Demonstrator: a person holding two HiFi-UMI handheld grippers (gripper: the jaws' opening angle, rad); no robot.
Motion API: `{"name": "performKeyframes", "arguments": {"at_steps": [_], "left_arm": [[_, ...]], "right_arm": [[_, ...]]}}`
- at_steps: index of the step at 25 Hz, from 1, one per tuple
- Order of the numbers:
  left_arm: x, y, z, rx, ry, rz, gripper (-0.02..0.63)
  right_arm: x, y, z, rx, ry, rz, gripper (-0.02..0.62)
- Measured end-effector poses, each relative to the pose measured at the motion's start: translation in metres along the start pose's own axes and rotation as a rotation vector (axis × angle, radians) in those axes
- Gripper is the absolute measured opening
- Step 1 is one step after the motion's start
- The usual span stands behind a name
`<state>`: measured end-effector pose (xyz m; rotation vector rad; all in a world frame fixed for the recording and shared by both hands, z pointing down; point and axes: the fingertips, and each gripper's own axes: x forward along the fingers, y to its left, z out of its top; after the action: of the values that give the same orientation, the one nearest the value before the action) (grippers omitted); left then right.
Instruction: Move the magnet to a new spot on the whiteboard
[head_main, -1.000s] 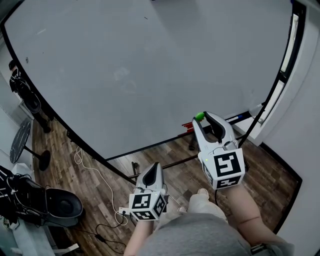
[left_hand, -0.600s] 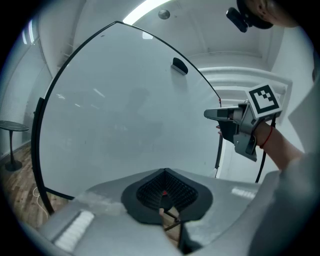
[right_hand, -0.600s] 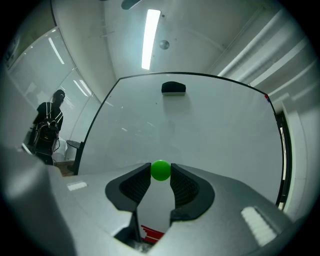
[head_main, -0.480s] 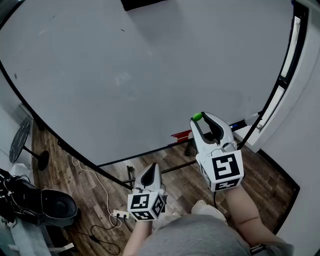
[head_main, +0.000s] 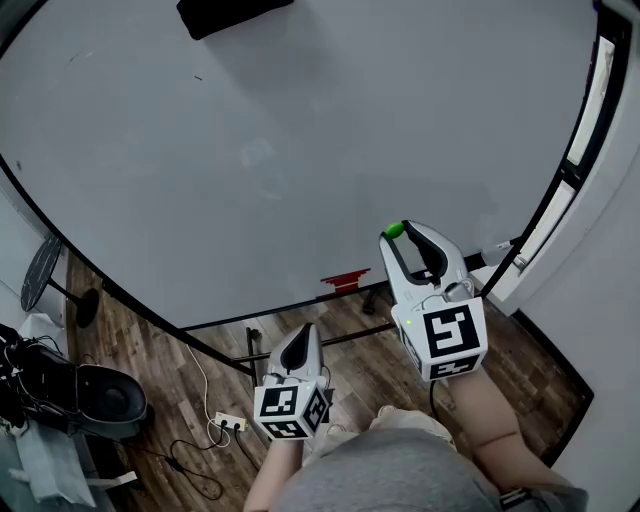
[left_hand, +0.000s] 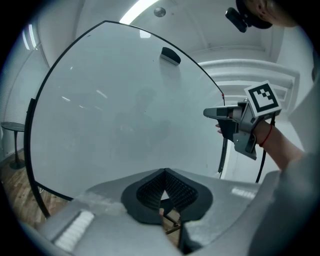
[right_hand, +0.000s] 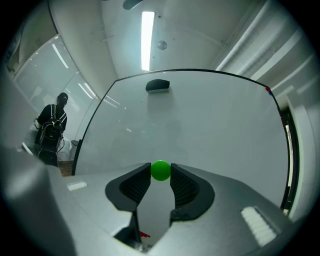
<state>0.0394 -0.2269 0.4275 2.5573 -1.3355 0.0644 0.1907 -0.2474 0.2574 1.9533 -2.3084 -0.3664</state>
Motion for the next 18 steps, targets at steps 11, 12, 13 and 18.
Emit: {"name": "performKeyframes", "arguments": {"at_steps": [11,12,13,18], "left_arm": [[0.028,-0.030,-0.005,-0.011,-0.007,0.058,0.005],[0.030,-0.032,-0.006,-0.014,-0.005,0.062,0.005],[0.033,-0.033,-0.008,-0.015,-0.004,0.068,0.005],[0.046,-0.034,-0.013,-0.011,-0.013,0.095,0.005]], "right_arm": [[0.015,-0.039,-0.005,-0.011,-0.019,0.065,0.124],[0.018,-0.042,-0.005,-0.012,-0.021,0.070,0.124],[0.021,-0.045,-0.006,-0.015,-0.022,0.073,0.124],[0.037,-0.060,-0.007,-0.031,-0.029,0.087,0.124]]}}
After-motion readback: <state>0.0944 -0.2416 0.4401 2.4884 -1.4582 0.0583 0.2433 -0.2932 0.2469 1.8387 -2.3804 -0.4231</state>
